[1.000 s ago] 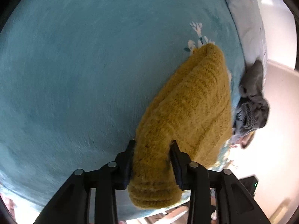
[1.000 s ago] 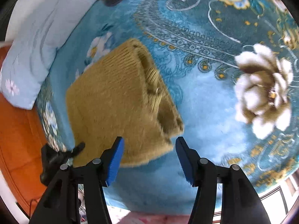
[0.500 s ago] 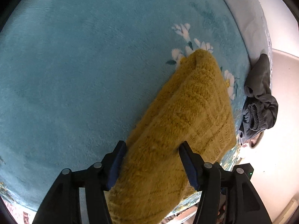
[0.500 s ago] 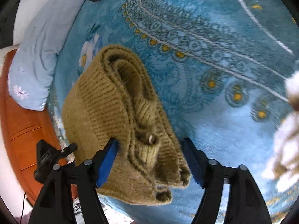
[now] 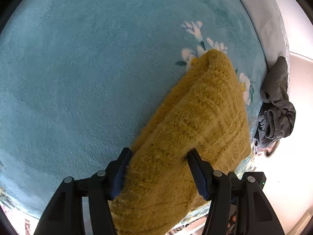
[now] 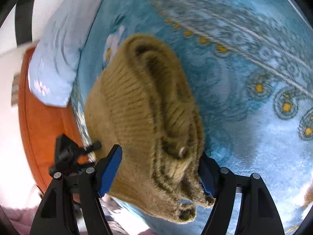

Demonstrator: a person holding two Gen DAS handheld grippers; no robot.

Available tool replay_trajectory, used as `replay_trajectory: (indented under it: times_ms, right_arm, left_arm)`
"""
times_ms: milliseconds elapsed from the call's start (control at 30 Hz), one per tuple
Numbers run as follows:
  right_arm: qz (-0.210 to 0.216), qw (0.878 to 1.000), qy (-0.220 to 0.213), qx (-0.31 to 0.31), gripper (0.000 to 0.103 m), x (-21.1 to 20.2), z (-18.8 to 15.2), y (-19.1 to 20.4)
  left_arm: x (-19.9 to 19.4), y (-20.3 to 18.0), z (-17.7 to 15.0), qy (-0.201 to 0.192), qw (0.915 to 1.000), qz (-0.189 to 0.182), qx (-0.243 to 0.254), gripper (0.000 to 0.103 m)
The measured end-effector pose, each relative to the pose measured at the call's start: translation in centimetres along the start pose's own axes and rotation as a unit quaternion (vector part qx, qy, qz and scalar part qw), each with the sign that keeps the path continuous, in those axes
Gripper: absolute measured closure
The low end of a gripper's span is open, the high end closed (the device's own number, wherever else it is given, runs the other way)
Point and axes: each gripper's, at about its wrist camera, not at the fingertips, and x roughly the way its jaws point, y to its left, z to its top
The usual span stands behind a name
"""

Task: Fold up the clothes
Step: 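Grasp the folded mustard sweater with both grippers and lift it off the blanket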

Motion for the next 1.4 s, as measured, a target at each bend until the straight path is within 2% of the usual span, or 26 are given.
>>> replay_trajectory:
  times_ms: [100,167,300,367,400,533,667,767,867,933,1133,1200,1300,1400]
  right_arm:
    - [-0.013,1.0,-0.009,0.016,0.042,-0.3,0.0,-0.1]
    - [-0.026,0.999,-0.013,0.019,0.046,-0.5,-0.2,0.5]
    - [-0.049,0.998,-0.022,0.023,0.062,-1.0,-0.6,1.9]
    - [-0.057,0.998,-0.026,0.019,0.065,-1.4,-0.9,2.9]
    - [-0.06,0.998,-0.027,0.018,0.066,-1.6,-1.1,3.4]
    - [-0.065,0.997,-0.037,0.013,0.068,-2.5,-2.2,5.3]
    - [-0.069,0.996,-0.051,0.002,0.068,-3.8,-3.6,8.8]
    - [-0.078,0.995,-0.064,-0.015,0.068,-5.5,-5.0,10.7]
    - [-0.088,0.993,-0.077,-0.031,0.068,-7.2,-6.3,12.5]
    - [-0.107,0.99,-0.081,-0.041,0.068,-8.2,-6.8,12.8]
    - [-0.149,0.985,-0.081,-0.009,0.068,-9.8,-6.6,9.6]
    - [-0.161,0.984,-0.082,0.006,0.068,-10.1,-6.4,8.3]
    - [-0.173,0.982,-0.075,0.022,0.068,-10.0,-5.9,6.5]
    - [-0.18,0.981,-0.064,0.03,0.068,-9.3,-5.5,5.7]
  left_arm:
    - [-0.1,-0.6,-0.2,-0.007,0.9999,0.006,0.005,0.042]
    - [-0.3,-1.2,-0.4,-0.011,0.9998,0.018,0.006,0.046]
    - [-0.8,-3.0,-0.7,-0.017,0.9982,0.052,0.025,0.07]
    - [-1.2,-4.1,-0.9,-0.019,0.9968,0.067,0.04,0.083]
    - [-1.5,-4.8,-1.1,-0.018,0.9966,0.064,0.048,0.085]
    - [-3.3,-7.6,-2.0,-0.027,0.9939,0.063,0.087,0.085]
    - [-6.4,-8.5,-3.5,-0.042,0.9923,0.045,0.107,0.086]
    - [-9.5,-5.6,-5.2,-0.051,0.9926,0.02,0.109,0.086]
    - [-8.4,-5.8,-5.8,-0.045,0.9938,-0.016,0.1,0.085]
    - [-8.2,-4.3,-6.3,-0.029,0.9952,-0.044,0.082,0.085]
    - [-3.5,-3.5,-7.8,0.024,0.9926,-0.109,0.047,0.085]
    - [-1.7,-3.0,-7.9,0.033,0.9937,-0.102,0.032,0.084]
    - [0.0,-2.5,-8.0,0.031,0.997,-0.055,0.044,0.08]
    - [1.5,-2.9,-7.9,0.029,0.9972,-0.016,0.067,0.066]
